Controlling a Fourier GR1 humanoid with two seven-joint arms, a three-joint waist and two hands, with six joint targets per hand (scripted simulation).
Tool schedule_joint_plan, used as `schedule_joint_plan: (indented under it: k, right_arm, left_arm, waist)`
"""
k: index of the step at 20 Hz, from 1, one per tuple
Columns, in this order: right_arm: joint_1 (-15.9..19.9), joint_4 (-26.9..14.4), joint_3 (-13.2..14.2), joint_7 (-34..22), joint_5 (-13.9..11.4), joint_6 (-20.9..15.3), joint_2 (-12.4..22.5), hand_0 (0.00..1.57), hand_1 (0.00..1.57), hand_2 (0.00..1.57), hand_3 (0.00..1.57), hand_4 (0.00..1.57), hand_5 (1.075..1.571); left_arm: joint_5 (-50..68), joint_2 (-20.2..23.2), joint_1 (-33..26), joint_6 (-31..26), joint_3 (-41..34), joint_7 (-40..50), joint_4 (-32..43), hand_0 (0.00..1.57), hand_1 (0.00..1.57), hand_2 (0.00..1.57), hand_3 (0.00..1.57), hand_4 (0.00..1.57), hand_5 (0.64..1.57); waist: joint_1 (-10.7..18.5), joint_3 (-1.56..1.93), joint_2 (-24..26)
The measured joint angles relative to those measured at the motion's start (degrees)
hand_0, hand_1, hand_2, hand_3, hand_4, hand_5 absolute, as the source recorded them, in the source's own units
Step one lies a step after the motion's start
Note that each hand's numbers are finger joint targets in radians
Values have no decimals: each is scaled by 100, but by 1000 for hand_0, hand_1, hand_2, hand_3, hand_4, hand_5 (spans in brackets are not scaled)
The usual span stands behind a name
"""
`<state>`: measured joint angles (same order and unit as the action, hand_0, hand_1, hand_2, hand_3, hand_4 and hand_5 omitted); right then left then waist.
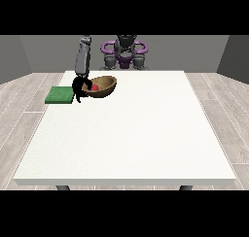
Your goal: Pick the cup and pour the ball into the bowl, then pick the bowl and place it on the pad
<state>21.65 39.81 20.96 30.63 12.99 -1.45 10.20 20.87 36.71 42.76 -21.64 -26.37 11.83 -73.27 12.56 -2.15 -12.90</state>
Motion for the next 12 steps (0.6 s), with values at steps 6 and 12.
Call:
schedule_joint_plan:
  k: [6, 12]
  right_arm:
    - [-200, 375, -167, -139, -89, -459, 38, 1571, 1571, 1571, 1267, 1021, 1545]
    - [-171, 697, -451, -1334, -38, -701, 225, 1571, 1571, 1571, 1025, 1044, 1558]
  left_arm:
    - [67, 12, 22, -14, -34, -2, 26, 0, 0, 0, 0, 1175, 1525]
    - [109, 148, -73, -118, -145, 24, 372, 0, 0, 0, 0, 1199, 1539]
  waist:
    - [103, 69, -31]
    - [35, 247, 195]
